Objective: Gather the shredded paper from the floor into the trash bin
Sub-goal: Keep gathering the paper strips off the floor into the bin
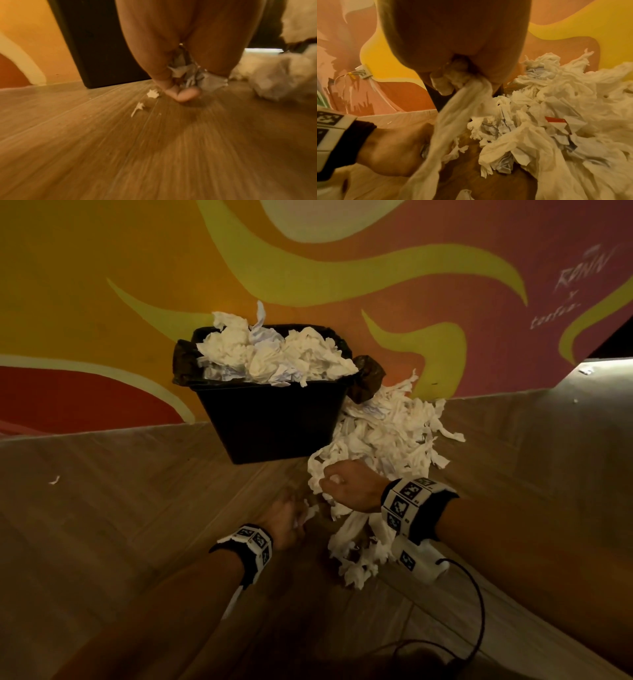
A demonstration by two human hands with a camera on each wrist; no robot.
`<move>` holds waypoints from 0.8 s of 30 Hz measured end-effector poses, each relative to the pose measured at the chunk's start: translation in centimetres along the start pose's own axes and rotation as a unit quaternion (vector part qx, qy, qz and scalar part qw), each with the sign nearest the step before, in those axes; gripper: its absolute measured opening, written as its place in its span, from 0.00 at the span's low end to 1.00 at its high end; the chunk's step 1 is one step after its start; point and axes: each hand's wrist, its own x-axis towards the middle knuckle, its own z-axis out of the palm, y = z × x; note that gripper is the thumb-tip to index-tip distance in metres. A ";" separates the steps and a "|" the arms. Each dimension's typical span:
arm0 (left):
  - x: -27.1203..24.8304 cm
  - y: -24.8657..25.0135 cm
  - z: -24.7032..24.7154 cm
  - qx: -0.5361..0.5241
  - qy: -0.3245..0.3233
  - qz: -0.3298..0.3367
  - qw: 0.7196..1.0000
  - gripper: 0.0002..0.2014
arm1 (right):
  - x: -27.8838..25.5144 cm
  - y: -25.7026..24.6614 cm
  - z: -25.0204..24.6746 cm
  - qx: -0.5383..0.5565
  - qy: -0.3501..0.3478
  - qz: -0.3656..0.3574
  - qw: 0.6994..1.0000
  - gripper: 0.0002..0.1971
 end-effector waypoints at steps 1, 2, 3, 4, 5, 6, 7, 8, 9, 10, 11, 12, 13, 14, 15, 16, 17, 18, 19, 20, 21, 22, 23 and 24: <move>-0.1 0.0 -0.3 -0.014 0.000 -0.012 1.000 0.08 | 0.0 0.1 0.0 0.020 0.000 0.007 1.000 0.19; -0.1 0.0 -0.6 -0.031 0.000 -0.027 0.999 0.10 | 0.0 0.1 0.1 0.051 -0.003 0.016 0.999 0.16; -0.1 0.0 -1.0 -0.047 0.005 -0.038 0.998 0.12 | -0.1 0.2 0.1 0.086 -0.009 0.027 0.996 0.13; -0.1 0.0 -1.5 -0.066 0.012 -0.043 0.997 0.12 | -0.1 0.1 0.2 0.109 -0.018 0.036 0.993 0.11; -0.1 -0.1 -1.9 -0.091 0.020 -0.046 0.995 0.12 | -0.1 0.1 0.2 0.114 -0.028 0.041 0.992 0.11; -0.2 -0.1 -2.4 -0.124 0.033 -0.047 0.991 0.10 | 0.0 0.1 0.2 0.097 -0.041 0.041 0.994 0.11; -0.2 -0.2 -3.0 -0.159 0.047 -0.051 0.985 0.08 | 0.1 0.1 0.2 0.063 -0.057 0.037 0.996 0.12; -0.3 -0.2 -3.4 -0.199 0.060 -0.055 0.977 0.08 | 0.2 0.1 0.2 0.021 -0.074 0.031 0.997 0.12; -0.5 -0.3 -3.9 -0.248 0.067 -0.057 0.965 0.08 | 0.3 0.1 0.3 -0.020 -0.095 0.023 0.995 0.12; -0.7 -0.4 -4.2 -0.296 0.068 -0.058 0.951 0.09 | 0.4 0.3 0.7 -0.060 -0.114 0.016 0.992 0.12; -0.9 -0.5 -4.6 -0.329 0.067 -0.061 0.940 0.10 | 0.5 0.6 1.3 -0.101 -0.128 0.010 0.987 0.11; -1.1 -0.7 -4.9 -0.344 0.066 -0.061 0.935 0.10 | 0.7 0.9 2.1 -0.139 -0.133 0.007 0.981 0.12; -1.3 -1.0 -5.2 -0.340 0.066 -0.062 0.936 0.08 | 0.9 1.4 3.0 -0.171 -0.132 0.008 0.976 0.13; -1.4 -1.3 -5.4 -0.317 0.072 -0.061 0.944 0.06 | 1.1 2.0 4.0 -0.196 -0.129 0.008 0.972 0.13; -1.5 -1.8 -5.6 -0.279 0.080 -0.064 0.955 0.03 | 1.3 2.6 5.0 -0.216 -0.131 0.008 0.967 0.15; -1.7 -2.2 -5.7 -0.249 0.094 -0.072 0.961 0.02 | 1.5 3.4 5.9 -0.229 -0.140 0.010 0.963 0.18; -2.0 -2.5 -5.7 -0.239 0.106 -0.086 0.961 0.02 | 1.6 4.1 6.7 -0.234 -0.152 0.015 0.960 0.22; -2.2 -3.0 -5.7 -0.247 0.110 -0.100 0.958 0.02 | 1.6 4.7 7.5 -0.237 -0.162 0.022 0.958 0.27; -2.4 -3.3 -5.7 -0.267 0.106 -0.118 0.951 0.02 | 1.5 5.2 8.1 -0.244 -0.166 0.025 0.955 0.32; -2.7 -3.7 -5.6 -0.291 0.098 -0.138 0.942 0.04 | 1.5 5.5 8.6 -0.254 -0.166 0.023 0.952 0.36; -3.0 -4.0 -5.5 -0.305 0.096 -0.158 0.934 0.04 | 1.5 5.6 9.1 -0.262 -0.165 0.017 0.951 0.38; -3.1 -4.5 -5.5 -0.296 0.102 -0.170 0.934 0.04 | 1.6 5.7 9.4 -0.262 -0.165 0.011 0.951 0.37; -3.3 -4.9 -5.4 -0.278 0.111 -0.177 0.938 0.05 | 1.7 5.6 9.6 -0.257 -0.167 0.008 0.952 0.33; -3.3 -5.3 -5.2 -0.262 0.122 -0.180 0.940 0.07 | 1.7 5.5 9.5 -0.251 -0.169 0.004 0.953 0.30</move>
